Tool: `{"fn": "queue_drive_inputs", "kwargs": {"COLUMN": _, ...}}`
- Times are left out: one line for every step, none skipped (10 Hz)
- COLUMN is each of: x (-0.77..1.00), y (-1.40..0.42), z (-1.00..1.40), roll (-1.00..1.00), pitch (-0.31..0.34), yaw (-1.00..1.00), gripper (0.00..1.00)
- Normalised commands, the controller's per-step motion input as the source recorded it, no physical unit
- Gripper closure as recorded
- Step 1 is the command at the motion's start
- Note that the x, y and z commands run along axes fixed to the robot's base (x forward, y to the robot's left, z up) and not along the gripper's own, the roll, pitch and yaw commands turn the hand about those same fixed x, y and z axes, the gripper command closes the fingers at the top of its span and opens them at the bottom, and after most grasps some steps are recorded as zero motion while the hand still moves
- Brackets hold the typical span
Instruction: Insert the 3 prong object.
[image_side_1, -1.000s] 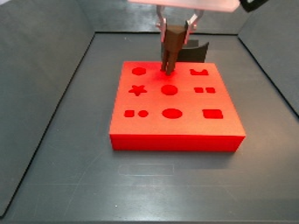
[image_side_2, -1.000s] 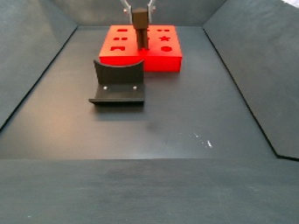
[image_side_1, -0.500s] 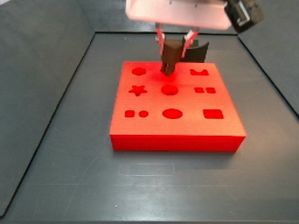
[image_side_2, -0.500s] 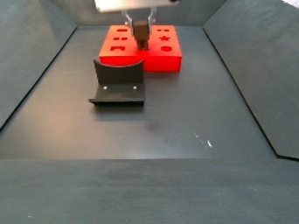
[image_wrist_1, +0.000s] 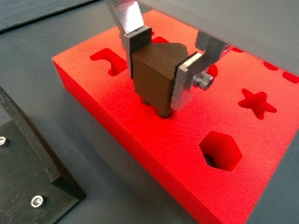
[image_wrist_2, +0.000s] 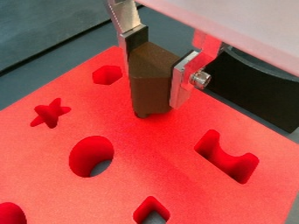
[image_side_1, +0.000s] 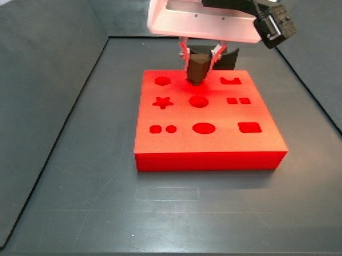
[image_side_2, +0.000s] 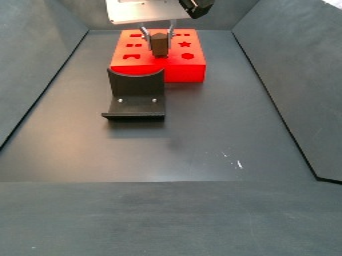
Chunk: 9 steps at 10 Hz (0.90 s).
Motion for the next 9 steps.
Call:
{"fn": "queue_drive_inputs", "kwargs": {"x": 0.00, "y": 0.00, "z": -1.00, "roll": 0.01, "pitch": -0.107, "yaw": -0.24, "gripper": 1.00}}
{"fn": "queue_drive_inputs", "kwargs": {"x": 0.00, "y": 0.00, "z": -1.00, "roll": 0.02, "pitch": -0.109, "yaw": -0.21, "gripper": 1.00}}
{"fn": "queue_drive_inputs", "kwargs": {"x": 0.00, "y": 0.00, "z": -1.00, "roll": 0.00, "pitch": -0.060, "yaw": -0.22, "gripper": 1.00}}
{"fn": "queue_drive_inputs", "kwargs": {"x": 0.00, "y": 0.00, "z": -1.00, "roll": 0.00, "pitch": -0.043, "yaw": -0.21, "gripper": 1.00}}
{"fn": "queue_drive_inputs", "kwargs": {"x": 0.00, "y": -0.01, "z": -1.00, "roll": 0.00, "pitch": 0.000, "yaw": -0.20, "gripper": 1.00}}
{"fn": "queue_drive_inputs", "kwargs": {"x": -0.05, "y": 0.00, "z": -1.00, "roll": 0.00, "pitch": 0.003, "yaw": -0.18, "gripper": 1.00}}
{"fn": "queue_drive_inputs", "kwargs": {"x": -0.03, "y": -0.04, "z": -0.55, "roll": 0.03, "pitch": 0.059, "yaw": -0.12, "gripper": 1.00}}
{"fn": "queue_drive_inputs", "kwargs": {"x": 0.00, "y": -0.05, "z": 0.00, "roll": 0.01, "pitch": 0.041, "yaw": -0.06, "gripper": 1.00}}
{"fn": "queue_drive_inputs", "kwargs": {"x": 0.01, "y": -0.12, "z": -0.09, "roll": 0.10, "pitch": -0.014, "yaw": 0.00, "gripper": 1.00}}
